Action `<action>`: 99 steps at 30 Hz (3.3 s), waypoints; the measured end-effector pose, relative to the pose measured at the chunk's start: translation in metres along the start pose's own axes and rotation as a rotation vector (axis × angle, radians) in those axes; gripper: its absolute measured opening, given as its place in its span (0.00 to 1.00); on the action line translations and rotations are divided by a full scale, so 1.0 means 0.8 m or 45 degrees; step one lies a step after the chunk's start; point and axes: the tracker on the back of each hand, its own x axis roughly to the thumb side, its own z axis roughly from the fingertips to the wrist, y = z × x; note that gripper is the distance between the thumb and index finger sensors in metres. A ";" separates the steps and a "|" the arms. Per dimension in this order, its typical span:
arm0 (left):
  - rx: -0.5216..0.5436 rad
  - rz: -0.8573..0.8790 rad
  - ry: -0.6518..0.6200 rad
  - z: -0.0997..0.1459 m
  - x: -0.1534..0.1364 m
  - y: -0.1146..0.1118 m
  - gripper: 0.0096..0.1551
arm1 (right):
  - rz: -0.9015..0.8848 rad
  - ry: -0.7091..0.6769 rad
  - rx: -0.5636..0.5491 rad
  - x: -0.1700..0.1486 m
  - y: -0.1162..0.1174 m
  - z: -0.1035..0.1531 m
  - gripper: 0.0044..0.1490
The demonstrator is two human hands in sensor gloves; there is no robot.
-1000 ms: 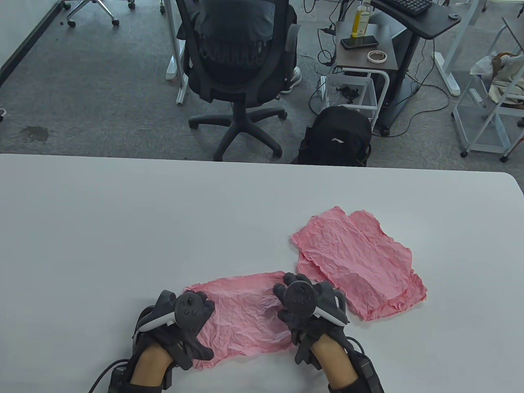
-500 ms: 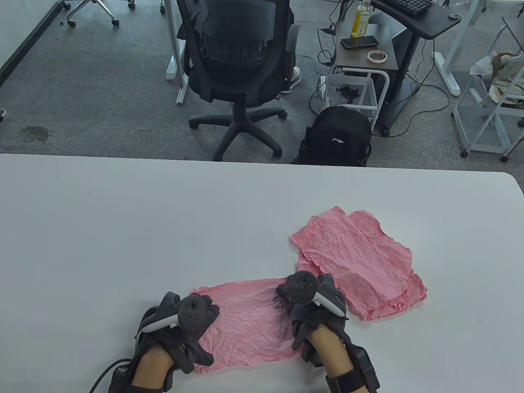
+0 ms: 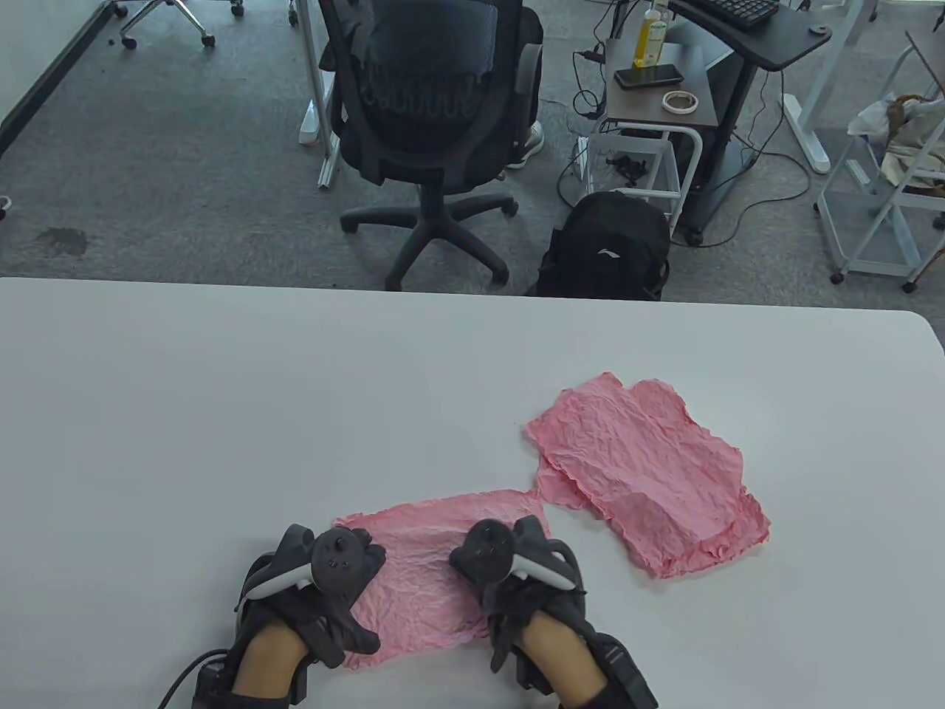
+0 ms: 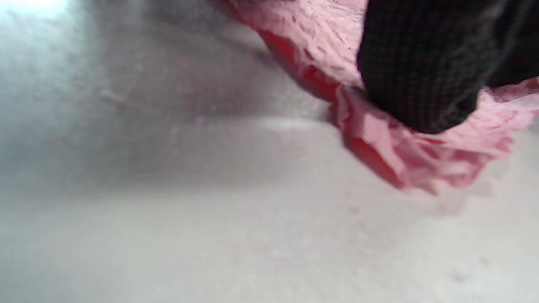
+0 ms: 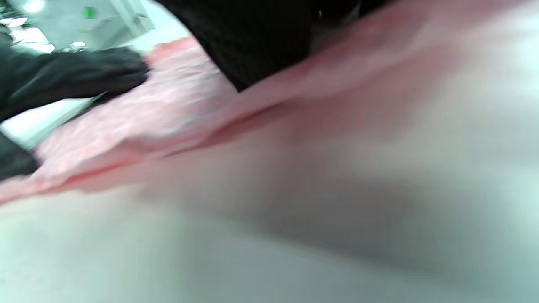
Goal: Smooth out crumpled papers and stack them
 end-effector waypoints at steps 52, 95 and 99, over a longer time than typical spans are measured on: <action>-0.024 0.016 -0.020 -0.002 0.001 -0.005 0.70 | -0.060 0.183 -0.173 -0.050 -0.017 0.010 0.45; -0.006 0.075 0.043 0.004 -0.018 -0.002 0.68 | 0.021 0.254 0.080 -0.032 -0.006 0.017 0.49; -0.002 0.081 0.005 0.006 -0.018 -0.001 0.67 | -0.030 0.168 -0.061 -0.039 -0.023 0.024 0.48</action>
